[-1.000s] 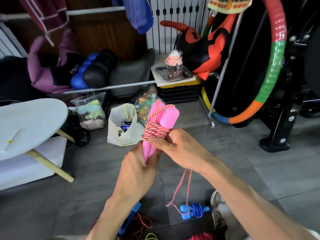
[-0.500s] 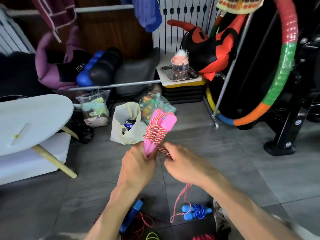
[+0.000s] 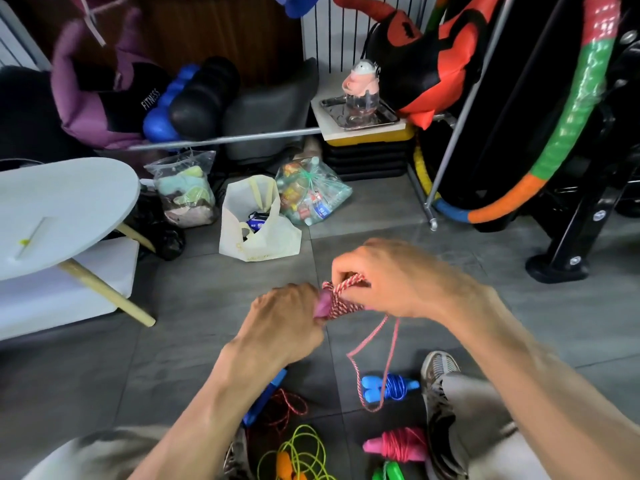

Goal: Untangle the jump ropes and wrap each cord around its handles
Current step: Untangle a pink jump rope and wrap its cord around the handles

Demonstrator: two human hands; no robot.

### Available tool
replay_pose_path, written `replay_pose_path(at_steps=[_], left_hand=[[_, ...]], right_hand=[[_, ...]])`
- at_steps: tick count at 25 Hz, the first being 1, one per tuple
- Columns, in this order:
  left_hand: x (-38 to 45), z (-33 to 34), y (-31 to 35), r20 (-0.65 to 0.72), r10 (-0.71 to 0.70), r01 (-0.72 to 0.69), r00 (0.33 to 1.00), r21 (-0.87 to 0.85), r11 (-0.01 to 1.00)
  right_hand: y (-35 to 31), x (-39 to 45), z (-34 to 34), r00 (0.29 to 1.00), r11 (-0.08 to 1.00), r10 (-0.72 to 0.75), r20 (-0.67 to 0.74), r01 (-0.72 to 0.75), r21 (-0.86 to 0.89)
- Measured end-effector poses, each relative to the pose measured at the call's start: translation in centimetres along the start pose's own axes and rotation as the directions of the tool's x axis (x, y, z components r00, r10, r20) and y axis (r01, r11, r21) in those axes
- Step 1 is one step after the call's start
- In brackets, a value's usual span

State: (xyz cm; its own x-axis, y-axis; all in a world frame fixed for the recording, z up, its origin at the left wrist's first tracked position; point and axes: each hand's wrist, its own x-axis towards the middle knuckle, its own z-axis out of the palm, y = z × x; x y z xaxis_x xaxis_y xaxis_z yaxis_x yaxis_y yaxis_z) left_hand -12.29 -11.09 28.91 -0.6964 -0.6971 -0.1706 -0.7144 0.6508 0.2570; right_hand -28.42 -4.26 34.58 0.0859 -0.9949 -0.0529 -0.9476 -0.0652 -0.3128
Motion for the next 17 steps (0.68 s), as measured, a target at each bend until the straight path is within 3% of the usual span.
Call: replay_pose_path(at_steps=[4, 7, 11, 15, 17], left_hand=[[-0.6, -0.1, 1.8, -0.019, 0.113, -0.113, 0.993, 0.028, 0.993], [-0.9, -0.4, 1.6, -0.082, 0.146, -0.144, 0.986, 0.031, 0.989], [-1.1, -0.6, 1.1, -0.147, 0.264, -0.272, 0.953, -0.031, 0.962], [-1.4, -1.6, 1.6, -0.245, 0.357, -0.401, 0.901, -0.161, 0.902], [-1.9, -2.3, 1.5, -0.320, 0.317, -0.430, 0.893, -0.396, 0.811]], right_hand=[[1.9, 0.8, -0.5, 0.997, 0.993, -0.027, -0.066, 0.019, -0.115], [2.0, 1.4, 0.2, 0.997, 0.992, -0.072, -0.028, 0.069, -0.102], [2.8, 1.4, 0.1, 0.994, 0.984, -0.007, 0.111, -0.013, 0.178], [3.2, 1.0, -1.1, 0.980, 0.776, -0.022, 0.200, -0.109, 0.621], [3.4, 1.0, -0.6, 0.982, 0.532, -0.083, 0.169, -0.100, 0.841]])
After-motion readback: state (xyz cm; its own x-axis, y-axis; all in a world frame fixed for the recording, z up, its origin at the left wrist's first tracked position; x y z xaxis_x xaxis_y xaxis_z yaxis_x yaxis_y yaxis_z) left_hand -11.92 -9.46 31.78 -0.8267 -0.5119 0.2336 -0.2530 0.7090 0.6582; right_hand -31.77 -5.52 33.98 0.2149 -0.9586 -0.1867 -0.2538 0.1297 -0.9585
